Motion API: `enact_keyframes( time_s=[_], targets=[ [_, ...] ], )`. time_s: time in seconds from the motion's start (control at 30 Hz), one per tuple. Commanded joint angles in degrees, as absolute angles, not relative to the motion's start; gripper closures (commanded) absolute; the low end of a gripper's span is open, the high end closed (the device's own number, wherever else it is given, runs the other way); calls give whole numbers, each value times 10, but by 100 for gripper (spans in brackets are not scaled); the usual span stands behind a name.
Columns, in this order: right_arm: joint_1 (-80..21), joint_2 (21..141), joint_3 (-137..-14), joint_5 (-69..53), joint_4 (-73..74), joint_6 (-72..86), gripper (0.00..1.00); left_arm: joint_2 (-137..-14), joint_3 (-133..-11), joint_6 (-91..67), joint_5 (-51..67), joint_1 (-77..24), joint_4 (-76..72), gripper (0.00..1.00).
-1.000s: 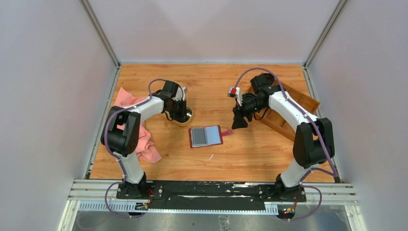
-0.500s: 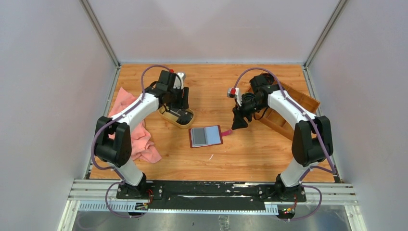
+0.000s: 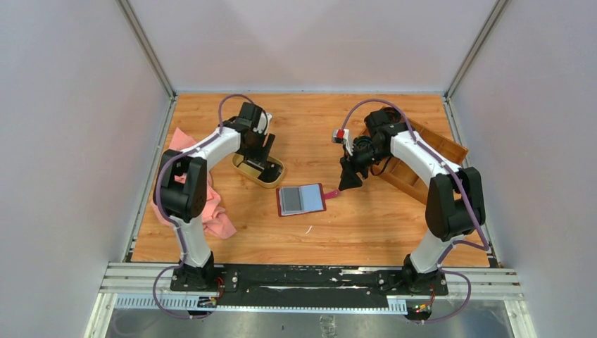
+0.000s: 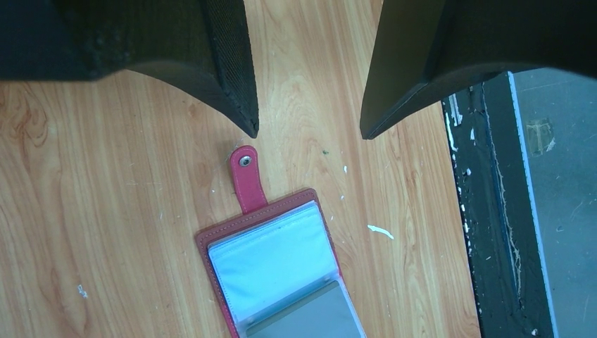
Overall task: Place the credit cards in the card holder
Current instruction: Move the storage box to the center of the board.
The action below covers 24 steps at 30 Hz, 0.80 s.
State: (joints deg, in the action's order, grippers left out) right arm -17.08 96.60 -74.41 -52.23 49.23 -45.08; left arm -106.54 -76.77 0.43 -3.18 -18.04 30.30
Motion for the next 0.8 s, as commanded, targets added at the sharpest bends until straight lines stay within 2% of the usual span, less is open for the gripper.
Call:
enact_keyframes(
  time_s=[0.0,0.3,0.77],
  targets=[
    [-161,978,-763,-538,515,-465,41,-1080,-791,98,-40,-176,309,24],
    [-161,981,-767,-545,523,-468,43,-1110,-806,184,47,-151,335,28],
    [-161,980,-768,-550,526,-469,43,-1150,-831,232,56,-143,340,28]
  ],
)
